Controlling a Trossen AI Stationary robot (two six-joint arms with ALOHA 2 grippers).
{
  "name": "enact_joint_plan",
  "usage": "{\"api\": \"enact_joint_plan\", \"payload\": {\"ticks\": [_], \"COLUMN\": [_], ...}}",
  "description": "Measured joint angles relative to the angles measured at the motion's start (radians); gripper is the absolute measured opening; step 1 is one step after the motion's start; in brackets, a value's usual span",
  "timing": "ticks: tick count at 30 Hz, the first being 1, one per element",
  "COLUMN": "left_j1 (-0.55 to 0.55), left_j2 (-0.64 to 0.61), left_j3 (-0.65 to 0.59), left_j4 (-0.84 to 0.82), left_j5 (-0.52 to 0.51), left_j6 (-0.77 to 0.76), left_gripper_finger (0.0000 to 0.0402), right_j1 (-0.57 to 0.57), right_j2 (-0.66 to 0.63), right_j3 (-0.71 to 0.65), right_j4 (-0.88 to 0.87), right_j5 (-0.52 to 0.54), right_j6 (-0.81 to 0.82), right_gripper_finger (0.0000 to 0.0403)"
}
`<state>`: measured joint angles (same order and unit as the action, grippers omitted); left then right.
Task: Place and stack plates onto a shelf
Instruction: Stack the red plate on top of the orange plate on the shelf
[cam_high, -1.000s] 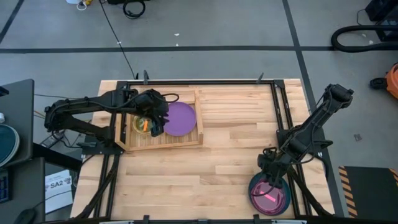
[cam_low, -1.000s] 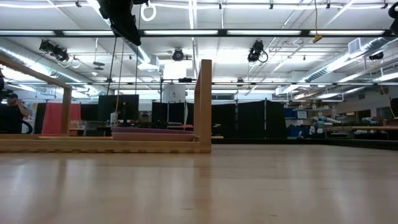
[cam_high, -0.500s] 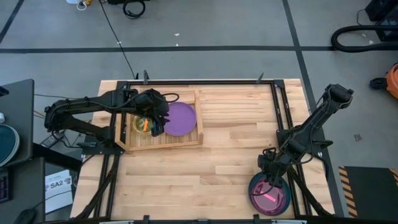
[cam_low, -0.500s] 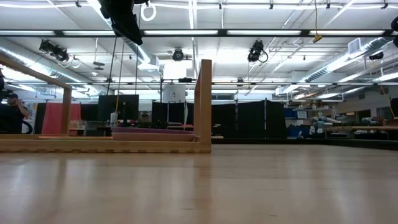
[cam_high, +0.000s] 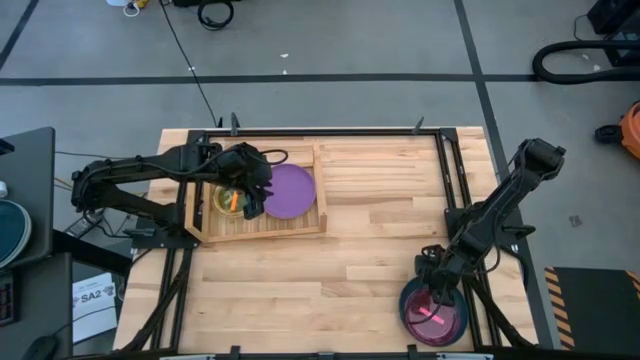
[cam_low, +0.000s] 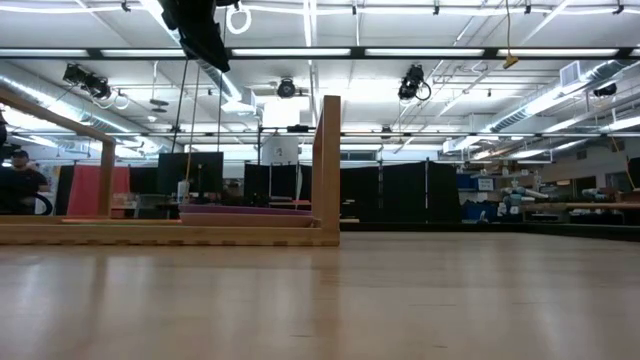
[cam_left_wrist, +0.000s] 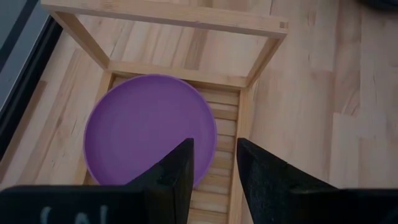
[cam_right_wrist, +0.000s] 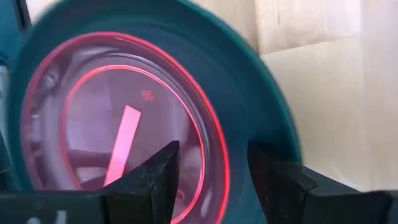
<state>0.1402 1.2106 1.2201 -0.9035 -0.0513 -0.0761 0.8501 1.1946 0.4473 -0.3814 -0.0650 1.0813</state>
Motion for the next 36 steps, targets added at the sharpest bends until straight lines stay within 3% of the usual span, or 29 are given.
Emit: {"api": "enact_joint_plan", "payload": {"ticks": [11, 29, 36], "left_j1": [0.000, 0.000, 0.000], "left_j2": [0.000, 0.000, 0.000], "left_j3": [0.000, 0.000, 0.000], "left_j4": [0.002, 0.002, 0.002], "left_j5": [0.000, 0.000, 0.000], "left_j6": [0.000, 0.000, 0.000], "left_gripper_finger": [0.0128, 0.0128, 0.0128], "right_j1": [0.000, 0.000, 0.000], "right_j2": [0.080, 0.081, 0.080], "right_j3": [0.003, 0.001, 0.002], "right_j4": [0.072, 0.074, 0.074], "right_j5": [-0.018, -0.037, -0.042], "right_j6": [-0.018, -0.018, -0.017], "right_gripper_finger": [0.0166, 0.0014, 0.0011]}}
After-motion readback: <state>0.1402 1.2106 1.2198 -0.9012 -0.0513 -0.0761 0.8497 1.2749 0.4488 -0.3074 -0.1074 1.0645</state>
